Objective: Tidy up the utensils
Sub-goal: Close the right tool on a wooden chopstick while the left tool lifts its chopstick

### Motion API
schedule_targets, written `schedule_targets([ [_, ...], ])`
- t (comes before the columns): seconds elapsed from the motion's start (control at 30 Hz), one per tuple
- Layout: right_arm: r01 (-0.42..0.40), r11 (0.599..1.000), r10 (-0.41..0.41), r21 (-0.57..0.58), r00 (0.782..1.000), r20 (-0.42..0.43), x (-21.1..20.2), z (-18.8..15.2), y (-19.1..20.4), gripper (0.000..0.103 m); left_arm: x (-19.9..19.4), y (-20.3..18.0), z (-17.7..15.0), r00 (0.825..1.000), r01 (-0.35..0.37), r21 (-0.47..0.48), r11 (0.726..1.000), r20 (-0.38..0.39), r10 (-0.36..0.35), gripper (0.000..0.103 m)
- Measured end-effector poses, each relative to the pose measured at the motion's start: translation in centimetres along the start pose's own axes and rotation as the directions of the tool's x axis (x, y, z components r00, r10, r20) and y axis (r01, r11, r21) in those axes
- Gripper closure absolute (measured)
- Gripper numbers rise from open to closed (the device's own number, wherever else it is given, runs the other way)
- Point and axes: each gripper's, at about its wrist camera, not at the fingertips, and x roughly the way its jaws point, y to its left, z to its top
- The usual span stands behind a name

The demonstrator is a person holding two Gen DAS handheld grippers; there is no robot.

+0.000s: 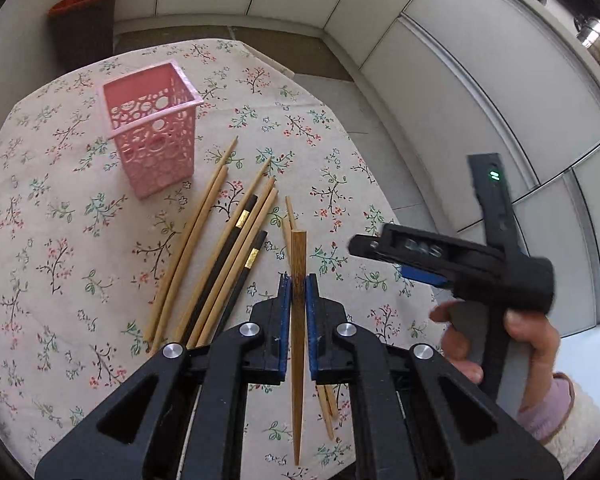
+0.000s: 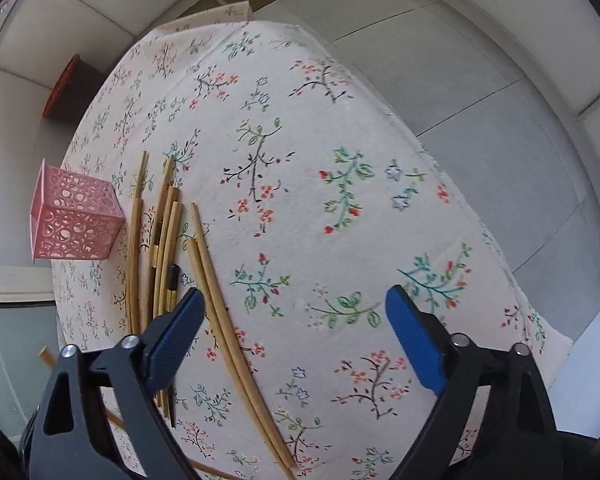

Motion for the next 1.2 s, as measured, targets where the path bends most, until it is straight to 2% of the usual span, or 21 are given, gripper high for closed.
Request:
schedule_targets([
  [0.07,0.017,1.000,-0.018,-0.012,1.000,-0.015,1.0,0.8,1.3,0.030,-1.7,1.0,-0.9,0.999,0.015,-0.019,1.000,0.036,-0.014,0.096],
  [0.13,0.023,1.000,-0.023,-0.020,1.000,-0.018,1.9,1.5,2.4,0.034,-3.1,1.8,-1.4,0.998,0.031,-0.033,0.999,0.063,-0.029,0.096],
  [0.27,0.022,0.999,-0.023,-0.040,0.999,-0.022,2.9,2.7,4.3,0.035,-5.0,2.5,-1.6,0.991,0.068,-0.043,0.997,0.122,-0.062,0.096],
  [0.5,0.170,0.978,-0.171,-0.121,0.985,0.009,4.3,3.8,7.1,0.040,-5.5,3.2,-1.2,0.984,0.107,-0.041,0.993,0.144,-0.100,0.096],
  [0.63,0.274,0.949,-0.269,-0.158,0.962,0.048,4.7,3.0,8.6,0.058,-5.6,3.4,-1.0,0.984,0.107,-0.050,0.993,0.149,-0.099,0.096],
  [0.73,0.284,0.946,-0.278,-0.156,0.959,0.058,4.6,1.9,9.2,0.062,-6.0,3.2,-1.0,0.983,0.097,-0.046,0.994,0.158,-0.089,0.096],
  [0.8,0.265,0.953,-0.258,-0.144,0.964,0.064,4.2,1.1,9.0,0.088,-6.2,2.9,-1.2,0.984,0.084,-0.037,0.996,0.163,-0.077,0.096],
  [0.83,0.235,0.963,-0.230,-0.134,0.972,0.053,4.1,0.7,8.8,0.096,-6.3,2.7,-1.2,0.983,0.081,-0.033,0.996,0.166,-0.074,0.096],
  [0.9,0.182,0.978,-0.178,-0.100,0.983,0.050,3.2,-0.1,7.3,0.097,-6.8,2.3,-1.5,0.982,0.071,-0.023,0.997,0.176,-0.066,0.096],
  [1.0,0.057,0.996,-0.052,-0.071,0.996,0.079,0.5,-1.6,4.6,0.097,-8.0,1.8,-2.0,0.979,0.054,-0.015,0.998,0.196,-0.050,0.096],
  [1.1,-0.036,0.993,0.053,-0.113,0.988,0.147,-3.9,-4.4,2.4,0.097,-9.5,0.8,-3.0,0.974,0.034,0.000,0.999,0.223,-0.034,0.096],
  [1.2,-0.069,0.981,0.108,-0.179,0.970,0.217,-8.3,-6.8,1.6,0.097,-11.0,-0.4,-4.1,0.969,0.016,0.009,1.000,0.248,-0.017,0.096],
])
